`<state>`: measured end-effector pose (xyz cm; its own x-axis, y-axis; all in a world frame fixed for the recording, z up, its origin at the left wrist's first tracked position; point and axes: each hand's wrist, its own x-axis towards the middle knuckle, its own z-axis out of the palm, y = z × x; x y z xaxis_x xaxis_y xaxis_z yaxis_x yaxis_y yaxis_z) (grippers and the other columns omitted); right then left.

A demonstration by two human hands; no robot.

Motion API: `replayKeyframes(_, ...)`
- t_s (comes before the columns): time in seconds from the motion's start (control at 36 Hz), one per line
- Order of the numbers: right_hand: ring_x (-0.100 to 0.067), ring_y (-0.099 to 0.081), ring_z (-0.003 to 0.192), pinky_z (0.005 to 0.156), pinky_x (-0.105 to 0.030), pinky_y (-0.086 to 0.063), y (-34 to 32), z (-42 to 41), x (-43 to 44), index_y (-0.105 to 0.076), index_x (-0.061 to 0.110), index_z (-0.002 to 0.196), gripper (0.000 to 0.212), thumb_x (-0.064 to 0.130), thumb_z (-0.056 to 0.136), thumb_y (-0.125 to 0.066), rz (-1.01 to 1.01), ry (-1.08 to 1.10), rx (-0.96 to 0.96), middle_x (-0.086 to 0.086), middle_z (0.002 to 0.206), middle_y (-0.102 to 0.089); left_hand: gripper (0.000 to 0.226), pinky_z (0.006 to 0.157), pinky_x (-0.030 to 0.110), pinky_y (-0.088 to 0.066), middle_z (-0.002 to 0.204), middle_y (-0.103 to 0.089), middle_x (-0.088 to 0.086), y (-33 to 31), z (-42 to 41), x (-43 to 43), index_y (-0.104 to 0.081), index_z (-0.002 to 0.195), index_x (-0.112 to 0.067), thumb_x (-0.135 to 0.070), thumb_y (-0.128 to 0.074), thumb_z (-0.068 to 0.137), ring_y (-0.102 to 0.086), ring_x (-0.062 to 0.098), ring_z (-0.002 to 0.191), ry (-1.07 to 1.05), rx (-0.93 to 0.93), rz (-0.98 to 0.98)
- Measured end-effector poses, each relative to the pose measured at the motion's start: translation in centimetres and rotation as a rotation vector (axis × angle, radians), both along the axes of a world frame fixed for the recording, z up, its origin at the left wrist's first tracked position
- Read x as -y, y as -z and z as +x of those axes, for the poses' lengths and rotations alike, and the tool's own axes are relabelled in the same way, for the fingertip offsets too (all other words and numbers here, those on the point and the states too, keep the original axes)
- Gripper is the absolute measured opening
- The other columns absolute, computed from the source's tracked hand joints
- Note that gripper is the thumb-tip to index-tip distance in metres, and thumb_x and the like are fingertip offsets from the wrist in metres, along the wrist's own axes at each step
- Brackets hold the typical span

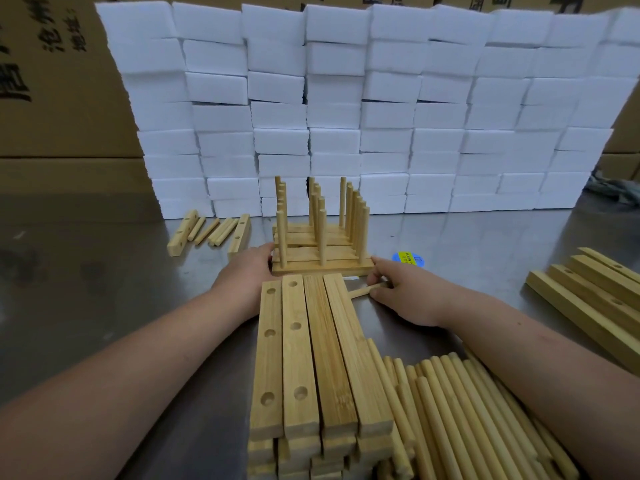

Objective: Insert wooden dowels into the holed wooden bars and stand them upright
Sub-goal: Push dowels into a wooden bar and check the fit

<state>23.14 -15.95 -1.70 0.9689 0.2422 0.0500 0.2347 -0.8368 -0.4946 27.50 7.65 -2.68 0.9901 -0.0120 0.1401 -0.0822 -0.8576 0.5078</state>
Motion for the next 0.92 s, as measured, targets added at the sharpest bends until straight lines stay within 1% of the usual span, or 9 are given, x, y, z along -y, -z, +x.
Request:
replayKeyframes(0.08,-0.019,-0.049,0.118,0.076,-0.024,-0.033,0.0,-0.1,0.0,-0.049,0.025,0.094,0.002,0.026,0.093,-0.048,-0.002,0.013,0.000,-0.003,0.134,-0.050,0.056,0.076,0.033,-0.047,0.112,-0.060,0.001,-0.1,0.1,0.0,-0.050,0.131,-0.025,-0.041,-0.065,0.079,-0.055,0.019,0.094,-0.015,-0.003,0.086)
replayKeyframes(0.19,-0.018,-0.048,0.118,0.075,-0.023,-0.035,-0.1,-0.2,0.1,-0.050,0.023,0.096,0.005,0.026,0.093,-0.048,-0.003,0.021,-0.011,-0.003,0.127,-0.054,0.063,0.086,0.038,-0.048,0.116,-0.061,0.002,-0.2,0.3,0.1,-0.052,0.130,-0.022,-0.053,-0.063,0.077,-0.056,0.021,0.104,-0.029,0.029,0.106)
replayKeyframes(0.28,-0.014,-0.053,0.095,0.059,-0.014,-0.032,-0.2,-0.3,0.1,-0.051,0.023,0.096,0.006,0.027,0.094,-0.047,-0.014,0.018,-0.013,0.005,0.101,-0.057,0.066,0.091,0.043,-0.048,0.119,-0.061,0.002,-0.4,0.3,0.3,-0.050,0.132,-0.022,-0.057,-0.061,0.077,-0.054,0.022,0.110,-0.021,0.010,0.124)
replayKeyframes(0.33,-0.006,-0.049,0.076,0.054,-0.014,-0.028,-0.3,-0.4,0.1,-0.050,0.024,0.095,0.005,0.028,0.093,-0.047,-0.019,0.018,-0.006,0.011,0.083,-0.051,0.067,0.092,0.044,-0.047,0.121,-0.060,0.003,-0.5,0.3,0.3,-0.049,0.133,-0.022,-0.057,-0.060,0.078,-0.053,0.023,0.112,-0.021,0.000,0.137)
replayKeyframes(0.39,-0.001,-0.043,0.068,0.052,-0.013,-0.027,-0.3,-0.3,0.1,-0.050,0.025,0.094,0.004,0.028,0.093,-0.047,-0.024,0.020,0.001,0.013,0.077,-0.047,0.066,0.093,0.044,-0.047,0.122,-0.059,0.004,-0.6,0.3,0.4,-0.049,0.134,-0.022,-0.056,-0.060,0.079,-0.052,0.023,0.113,-0.023,0.001,0.142)
replayKeyframes(0.64,-0.007,-0.044,0.069,0.056,-0.016,-0.032,-0.3,-0.4,0.2,-0.046,0.027,0.085,0.008,0.027,0.093,-0.048,-0.036,0.012,-0.010,0.010,0.077,-0.049,0.052,0.084,0.040,-0.050,0.104,-0.062,0.004,-0.9,0.5,1.1,-0.059,0.124,-0.018,-0.051,-0.055,0.083,-0.055,0.023,0.102,-0.035,0.042,0.210)
replayKeyframes(0.78,-0.016,-0.052,0.086,0.062,-0.019,-0.035,-0.3,-0.4,0.0,-0.047,0.027,0.086,0.007,0.027,0.093,-0.047,-0.038,0.006,-0.011,0.005,0.096,-0.057,0.053,0.080,0.036,-0.048,0.104,-0.058,0.007,-0.7,1.2,1.2,-0.058,0.121,-0.016,-0.053,-0.051,0.084,-0.052,0.024,0.103,-0.058,0.058,0.269)
replayKeyframes(0.83,-0.016,-0.052,0.088,0.062,-0.018,-0.035,-0.4,-0.5,0.0,-0.047,0.027,0.086,0.007,0.028,0.093,-0.047,-0.044,0.009,-0.016,0.007,0.092,-0.055,0.052,0.078,0.035,-0.047,0.102,-0.057,0.006,-0.6,1.5,1.2,-0.058,0.119,-0.016,-0.054,-0.050,0.084,-0.052,0.024,0.101,-0.067,0.064,0.288)
replayKeyframes(0.92,-0.012,-0.048,0.078,0.058,-0.015,-0.033,-0.4,-0.5,0.1,-0.047,0.027,0.087,0.006,0.028,0.093,-0.047,-0.050,0.013,-0.020,0.010,0.081,-0.051,0.052,0.076,0.034,-0.047,0.097,-0.055,0.004,-0.6,2.0,1.5,-0.059,0.116,-0.016,-0.055,-0.049,0.084,-0.052,0.023,0.099,-0.089,0.078,0.310)
